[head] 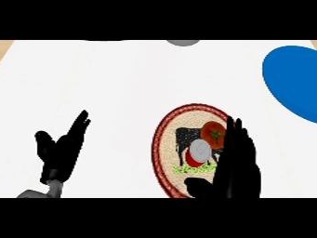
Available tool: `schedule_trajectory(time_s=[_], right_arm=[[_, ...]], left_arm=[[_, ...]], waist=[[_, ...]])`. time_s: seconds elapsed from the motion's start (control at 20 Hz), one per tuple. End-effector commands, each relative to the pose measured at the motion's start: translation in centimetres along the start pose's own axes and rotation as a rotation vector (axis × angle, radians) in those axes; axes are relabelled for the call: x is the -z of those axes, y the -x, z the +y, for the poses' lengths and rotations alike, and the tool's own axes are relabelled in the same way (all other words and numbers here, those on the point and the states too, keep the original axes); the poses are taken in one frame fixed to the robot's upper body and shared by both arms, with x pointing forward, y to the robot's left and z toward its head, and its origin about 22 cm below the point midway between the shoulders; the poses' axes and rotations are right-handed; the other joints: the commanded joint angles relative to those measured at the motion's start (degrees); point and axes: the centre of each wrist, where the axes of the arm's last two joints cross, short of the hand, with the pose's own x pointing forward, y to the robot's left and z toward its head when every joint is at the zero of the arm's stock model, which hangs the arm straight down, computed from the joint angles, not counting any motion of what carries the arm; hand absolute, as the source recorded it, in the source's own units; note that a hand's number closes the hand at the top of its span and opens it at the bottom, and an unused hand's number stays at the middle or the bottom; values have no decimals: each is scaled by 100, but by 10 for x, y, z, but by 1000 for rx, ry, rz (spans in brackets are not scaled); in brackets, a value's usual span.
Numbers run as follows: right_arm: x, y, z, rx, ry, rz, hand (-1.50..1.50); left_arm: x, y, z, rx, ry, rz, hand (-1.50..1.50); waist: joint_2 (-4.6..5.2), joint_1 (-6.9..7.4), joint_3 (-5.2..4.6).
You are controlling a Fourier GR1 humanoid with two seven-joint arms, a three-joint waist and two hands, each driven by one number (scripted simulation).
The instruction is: Pick the can from the placemat and place it in the plate
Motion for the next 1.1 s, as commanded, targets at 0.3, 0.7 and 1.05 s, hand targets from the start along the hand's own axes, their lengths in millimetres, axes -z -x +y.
schedule_trajectory(time_s=[0.3,0.7,1.05], right_arm=[[2,-1,14,-78,-7,258,-150],[21,-8,35,-91,-60,279,-150],[22,-5,59,-214,-133,238,150]], left_arm=[[-2,23,1,-21,6,65,0],[0,10,-5,-10,10,61,0],[-7,13,-10,-12,11,62,0]], waist=[[22,-68,-37],[34,-11,-29],[20,-4,-28]])
